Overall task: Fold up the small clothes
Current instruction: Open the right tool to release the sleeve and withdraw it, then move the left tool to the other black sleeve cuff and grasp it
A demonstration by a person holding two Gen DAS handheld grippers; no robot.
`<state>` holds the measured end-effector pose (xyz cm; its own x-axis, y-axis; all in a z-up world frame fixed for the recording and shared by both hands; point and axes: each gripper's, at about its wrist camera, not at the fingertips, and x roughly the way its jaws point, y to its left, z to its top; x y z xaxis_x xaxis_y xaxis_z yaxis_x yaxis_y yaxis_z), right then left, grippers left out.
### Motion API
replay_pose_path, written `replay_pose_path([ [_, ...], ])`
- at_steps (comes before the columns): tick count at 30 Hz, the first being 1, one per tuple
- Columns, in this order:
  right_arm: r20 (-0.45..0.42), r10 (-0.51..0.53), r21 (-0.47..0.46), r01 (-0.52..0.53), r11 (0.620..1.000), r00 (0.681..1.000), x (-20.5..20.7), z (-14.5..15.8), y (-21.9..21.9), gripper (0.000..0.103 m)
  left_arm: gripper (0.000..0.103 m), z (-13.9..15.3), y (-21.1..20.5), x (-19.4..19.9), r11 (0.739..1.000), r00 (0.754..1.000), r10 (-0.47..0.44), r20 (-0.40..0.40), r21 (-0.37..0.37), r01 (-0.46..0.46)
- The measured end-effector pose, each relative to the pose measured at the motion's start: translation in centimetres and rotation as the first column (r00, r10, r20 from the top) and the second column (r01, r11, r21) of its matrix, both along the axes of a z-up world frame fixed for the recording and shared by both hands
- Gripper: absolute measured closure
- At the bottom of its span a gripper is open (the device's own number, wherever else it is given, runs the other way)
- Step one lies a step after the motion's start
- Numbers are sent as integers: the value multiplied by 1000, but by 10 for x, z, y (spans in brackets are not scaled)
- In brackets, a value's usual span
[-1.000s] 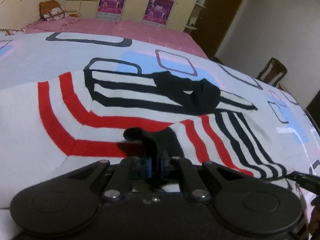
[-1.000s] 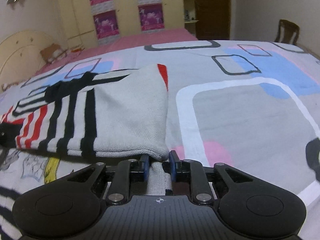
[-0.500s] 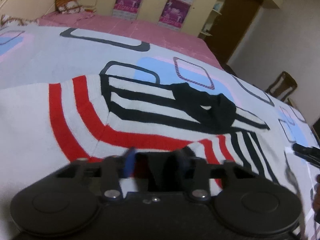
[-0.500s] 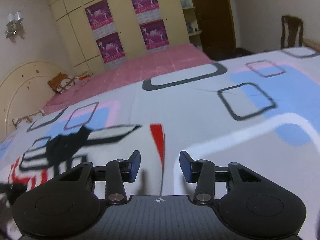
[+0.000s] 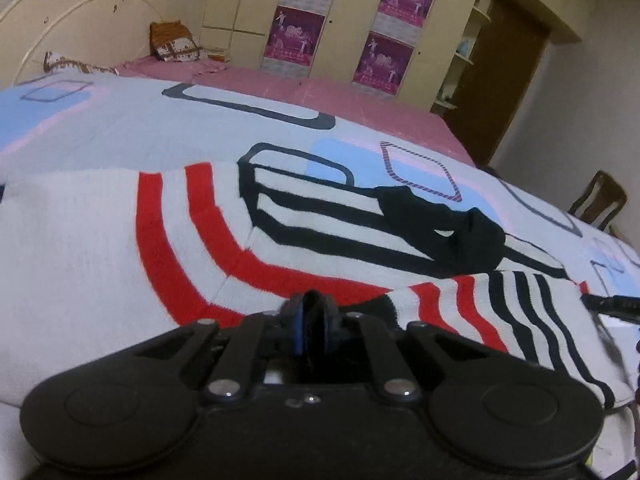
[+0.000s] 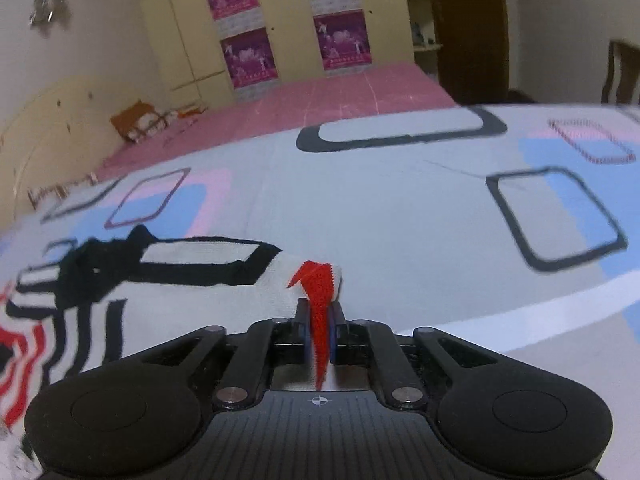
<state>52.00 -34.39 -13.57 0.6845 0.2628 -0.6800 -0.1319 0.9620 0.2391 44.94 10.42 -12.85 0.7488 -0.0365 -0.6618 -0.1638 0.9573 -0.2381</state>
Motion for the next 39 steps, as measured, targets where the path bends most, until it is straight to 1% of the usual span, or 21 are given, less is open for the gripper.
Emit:
replay_pose_path([
  [1,2,-3,-9,3,1000,1000,-1,2,0,76,84,2,2,0,1000,1000,11,2,-17,-11],
  [3,66,-68,-77,73,994,995,-11,14,-1,40,64,13,3,-6,997,997,78,22,-1,-78],
  [4,115,-70,-75,79,994,991,-18,21,-4,40,63,21,-3,-9,995,994,97,51,28,-98],
  [5,109,-39,-36,43,998,993,-22,26,-3,42,63,29,-13,-9,997,995,70,70,39,-73],
  [6,96,0,-14,1,1000,995,-23,29,1,61,63,33,-25,-6,999,997,23,75,35,-26],
  [7,88,70,-27,-68,997,994,-25,31,15,75,63,36,-41,1,999,997,-34,75,30,31],
  [10,64,214,-16,-213,977,975,-29,30,51,75,60,31,-96,28,983,982,-184,41,15,184],
  [12,46,295,-26,-294,955,954,-29,27,73,75,60,19,-121,44,974,975,-223,-2,31,222],
  [14,24,348,-49,-346,937,937,-25,20,87,75,60,7,-131,54,970,974,-220,-58,90,224],
  [15,12,358,-75,-356,931,934,-22,17,87,75,58,6,-130,53,971,978,-204,-51,114,209],
  [18,24,196,-168,-190,967,980,-11,12,54,86,59,6,-98,44,975,993,-102,-67,192,113],
  [20,5,37,-216,-35,976,999,3,8,22,85,56,2,-74,35,979,994,-89,-71,175,100],
  [21,-23,18,-176,-22,984,1000,8,3,7,84,55,2,-66,33,982,993,-102,-65,154,111],
  [23,-35,26,-121,-30,992,999,10,1,-3,84,57,6,-66,36,977,990,-121,-74,169,132],
  [26,-8,34,-158,-35,987,999,1,13,6,84,55,12,-73,35,977,991,-114,-64,174,124],
  [28,42,63,-142,-57,988,997,-13,27,12,84,53,22,-92,27,972,988,-154,-16,180,154],
  [30,15,110,-151,-106,983,994,-22,25,22,84,53,22,-110,21,963,978,-211,4,175,207],
  [32,-73,118,-184,-129,974,990,-27,10,31,84,53,9,-125,23,948,968,-245,-51,196,251],
  [34,-49,107,-221,-116,968,993,-45,13,37,84,53,3,-125,19,949,969,-241,-55,196,247],
  [37,-48,126,-172,-133,976,991,-77,27,36,84,51,14,-121,7,951,966,-256,-32,169,258],
  [39,-79,146,-182,-158,970,986,-100,20,43,84,50,6,-121,2,944,959,-273,-70,170,282],
])
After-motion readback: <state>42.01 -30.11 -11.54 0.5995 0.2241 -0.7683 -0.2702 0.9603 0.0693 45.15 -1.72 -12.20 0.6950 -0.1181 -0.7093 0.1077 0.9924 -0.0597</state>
